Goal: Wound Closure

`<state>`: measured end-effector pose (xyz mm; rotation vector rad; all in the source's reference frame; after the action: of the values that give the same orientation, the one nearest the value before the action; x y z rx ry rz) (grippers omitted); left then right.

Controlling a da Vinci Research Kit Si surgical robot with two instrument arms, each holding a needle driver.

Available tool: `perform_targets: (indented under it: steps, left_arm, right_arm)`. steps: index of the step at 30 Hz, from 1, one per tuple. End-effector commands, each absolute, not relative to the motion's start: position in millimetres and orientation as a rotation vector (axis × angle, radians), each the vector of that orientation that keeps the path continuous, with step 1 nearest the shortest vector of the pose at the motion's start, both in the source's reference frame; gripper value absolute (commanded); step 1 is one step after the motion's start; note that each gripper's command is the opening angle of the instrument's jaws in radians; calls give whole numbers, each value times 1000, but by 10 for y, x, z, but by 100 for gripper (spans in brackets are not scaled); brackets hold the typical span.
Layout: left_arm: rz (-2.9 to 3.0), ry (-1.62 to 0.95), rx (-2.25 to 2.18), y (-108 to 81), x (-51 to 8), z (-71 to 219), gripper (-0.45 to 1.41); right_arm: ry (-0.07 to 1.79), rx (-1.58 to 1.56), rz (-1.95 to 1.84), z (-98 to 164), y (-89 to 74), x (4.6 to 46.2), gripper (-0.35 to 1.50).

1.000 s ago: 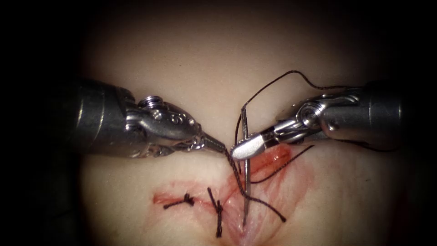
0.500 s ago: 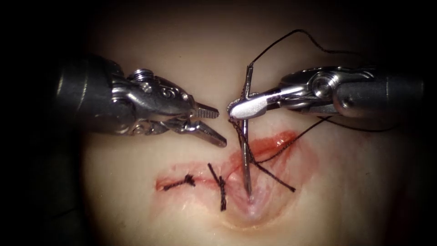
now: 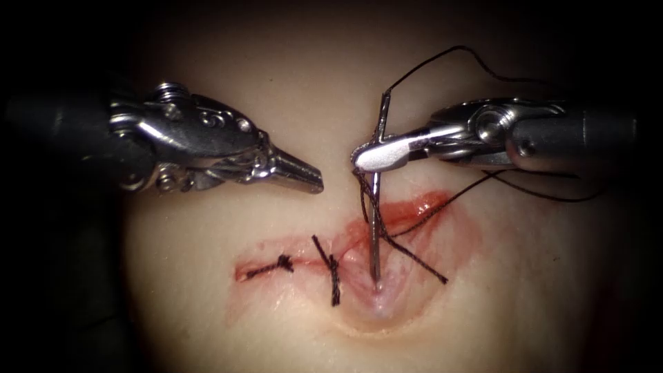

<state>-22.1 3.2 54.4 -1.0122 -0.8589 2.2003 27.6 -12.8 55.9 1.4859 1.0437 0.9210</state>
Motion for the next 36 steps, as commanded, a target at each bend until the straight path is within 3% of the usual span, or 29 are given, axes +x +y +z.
perform_targets:
  steps: [1, 16, 29, 31, 35, 36]
  left_arm:
    - [2202, -940, -1005, 23, -230, 537, -45]
    - [2336, -1293, -1005, -58, -265, 535, -45]
    - [2311, -1178, -1026, -47, -280, 550, -45]
    - [2303, -1180, -1035, -46, -280, 551, -40]
    - [2350, -1162, -1088, -47, -281, 549, -1]
    - [2368, -1155, -1107, -47, -282, 549, 0]
  right_arm:
    - [993, 1570, 979, 572, -145, 286, -35]
    - [933, 1828, 1090, 555, -168, 286, -35]
    - [925, 1888, 1104, 541, -174, 287, -35]
    - [919, 1901, 1109, 541, -175, 287, -35]
    - [916, 1927, 1115, 541, -175, 287, -35]
    - [923, 1930, 1120, 541, -175, 287, -35]
